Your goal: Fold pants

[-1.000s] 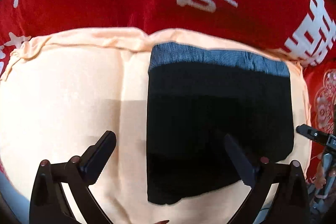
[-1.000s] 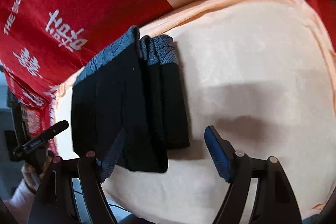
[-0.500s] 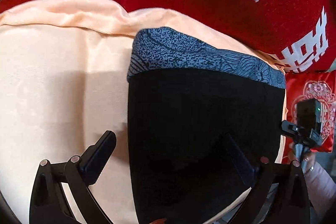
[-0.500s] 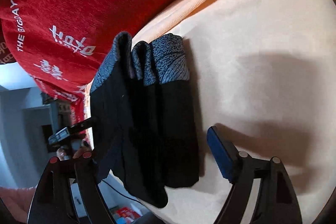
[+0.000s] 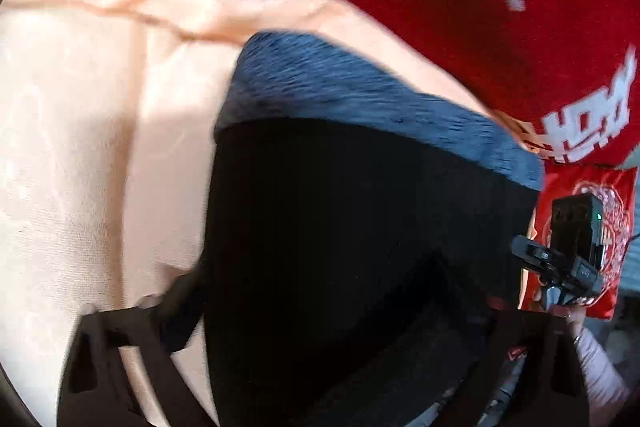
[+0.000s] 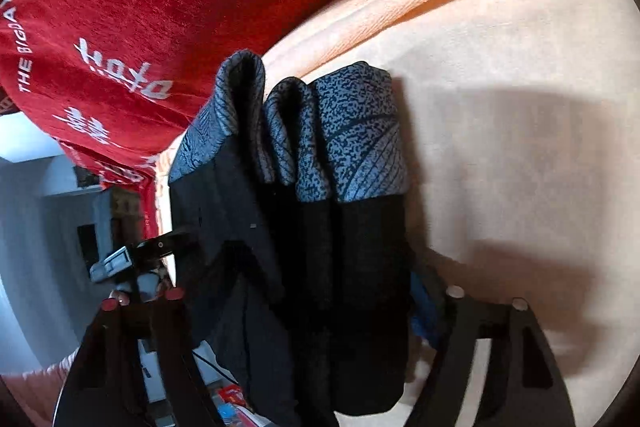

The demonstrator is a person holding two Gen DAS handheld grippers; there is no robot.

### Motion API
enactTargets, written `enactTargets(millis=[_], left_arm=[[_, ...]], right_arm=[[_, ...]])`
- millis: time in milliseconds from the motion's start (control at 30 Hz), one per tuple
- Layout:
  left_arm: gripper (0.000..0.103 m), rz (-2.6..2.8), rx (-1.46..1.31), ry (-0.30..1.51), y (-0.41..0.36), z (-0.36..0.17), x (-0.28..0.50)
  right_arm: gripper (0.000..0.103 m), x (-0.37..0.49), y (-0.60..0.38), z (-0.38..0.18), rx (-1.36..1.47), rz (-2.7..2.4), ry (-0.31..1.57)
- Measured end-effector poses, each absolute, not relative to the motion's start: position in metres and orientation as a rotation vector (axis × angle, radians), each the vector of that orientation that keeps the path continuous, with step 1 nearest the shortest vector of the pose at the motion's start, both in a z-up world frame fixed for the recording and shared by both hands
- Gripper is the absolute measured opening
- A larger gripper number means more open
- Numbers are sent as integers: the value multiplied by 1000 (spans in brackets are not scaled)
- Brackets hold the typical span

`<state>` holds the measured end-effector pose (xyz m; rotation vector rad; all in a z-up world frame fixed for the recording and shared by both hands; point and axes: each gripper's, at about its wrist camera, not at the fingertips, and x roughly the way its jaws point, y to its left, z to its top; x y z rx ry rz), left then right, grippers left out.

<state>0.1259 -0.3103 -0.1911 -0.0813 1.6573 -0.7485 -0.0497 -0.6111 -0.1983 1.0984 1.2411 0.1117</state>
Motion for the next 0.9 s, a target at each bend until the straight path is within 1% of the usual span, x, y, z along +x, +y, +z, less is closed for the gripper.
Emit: enactTargets(millis=[33,67,133,233,300,433,600,733,900], left_arm=[[80,-742,-65,1616,-312,-182,120],[75,-745,-59,1593,-315,-178,116],[62,-729,-57,1561,-315,-168,109],[56,-693,-68,1531,-315,-152,102],[54,-682,-59,1521,-315,-143,97],[54,-686,-22,1511,-313,-121,78],[54,-723,-17,1511,-298,-100,57],[54,-732,22,1537,-280,-101,38],[55,-743,53,1569,-253,-116,17]], right_arm=[[57,-50,-610,-195,1105,120,1233],[54,-51,-610,-192,1103,126,1226],[44,-51,-609,-185,1116,131,1203],[41,-52,-608,-177,1152,162,1181],[41,-53,-603,-167,1137,180,1184],[41,-66,-592,-149,1135,203,1169],[41,-106,-572,-134,1182,206,1137],[41,-135,-545,-133,1201,185,1139],[41,-165,-519,-153,1197,144,1151]])
